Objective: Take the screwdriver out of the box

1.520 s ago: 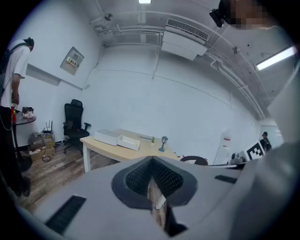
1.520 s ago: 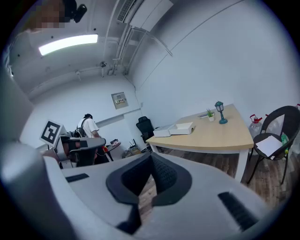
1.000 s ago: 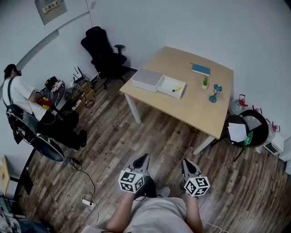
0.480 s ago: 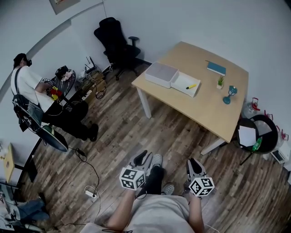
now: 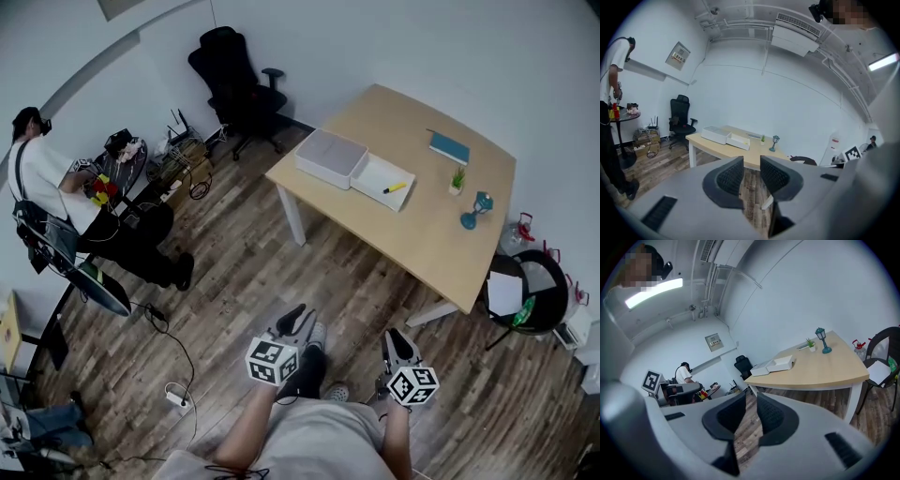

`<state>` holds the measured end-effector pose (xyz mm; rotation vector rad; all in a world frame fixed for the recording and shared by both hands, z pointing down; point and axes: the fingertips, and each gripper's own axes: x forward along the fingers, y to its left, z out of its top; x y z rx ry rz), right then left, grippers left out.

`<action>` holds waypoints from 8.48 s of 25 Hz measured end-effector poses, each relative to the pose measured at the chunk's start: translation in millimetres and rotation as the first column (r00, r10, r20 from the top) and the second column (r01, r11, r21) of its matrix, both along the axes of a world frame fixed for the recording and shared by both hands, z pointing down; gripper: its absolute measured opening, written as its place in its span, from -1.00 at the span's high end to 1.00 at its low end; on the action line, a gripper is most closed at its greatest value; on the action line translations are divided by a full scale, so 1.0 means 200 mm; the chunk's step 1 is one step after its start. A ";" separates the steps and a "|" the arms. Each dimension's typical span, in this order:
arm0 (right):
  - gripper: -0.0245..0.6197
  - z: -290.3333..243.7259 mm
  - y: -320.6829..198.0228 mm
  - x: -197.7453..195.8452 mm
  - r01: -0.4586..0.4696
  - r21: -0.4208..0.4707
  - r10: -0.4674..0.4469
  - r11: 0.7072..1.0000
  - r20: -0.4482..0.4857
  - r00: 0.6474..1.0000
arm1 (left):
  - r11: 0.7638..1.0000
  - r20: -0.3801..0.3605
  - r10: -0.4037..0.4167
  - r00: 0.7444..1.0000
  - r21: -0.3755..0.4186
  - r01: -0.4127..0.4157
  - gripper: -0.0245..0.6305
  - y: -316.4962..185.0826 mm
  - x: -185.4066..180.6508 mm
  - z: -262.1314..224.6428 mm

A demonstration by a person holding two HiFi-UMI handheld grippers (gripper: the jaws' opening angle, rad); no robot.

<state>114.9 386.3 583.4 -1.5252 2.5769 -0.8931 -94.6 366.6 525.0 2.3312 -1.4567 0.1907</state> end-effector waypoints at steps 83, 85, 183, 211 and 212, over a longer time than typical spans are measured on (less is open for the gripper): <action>0.63 0.06 -3.01 0.01 0.620 -0.242 -0.551 0.747 -0.746 0.373 | 0.991 0.000 0.127 0.992 -0.049 -0.127 0.62 -2.50 -0.14 0.09; 0.63 0.09 -3.03 -0.02 0.657 -0.258 -0.577 0.708 -0.748 0.329 | 0.990 0.002 0.132 0.991 -0.047 -0.132 0.62 -2.52 -0.12 0.09; 0.66 0.78 -2.89 -0.29 0.621 -0.537 -0.811 0.571 -0.487 0.325 | 0.980 -0.002 0.130 0.992 -0.152 -0.129 0.62 -2.49 0.15 0.32; 0.66 0.30 -2.86 -0.25 0.511 -0.264 -0.575 0.818 -0.360 0.735 | 0.984 -0.013 0.153 0.988 -0.092 -0.153 0.63 -2.58 0.15 0.21; 0.66 0.28 -2.86 -0.25 0.504 -0.251 -0.563 0.826 -0.352 0.748 | 0.984 -0.014 0.152 0.988 -0.086 -0.153 0.63 -2.59 0.15 0.20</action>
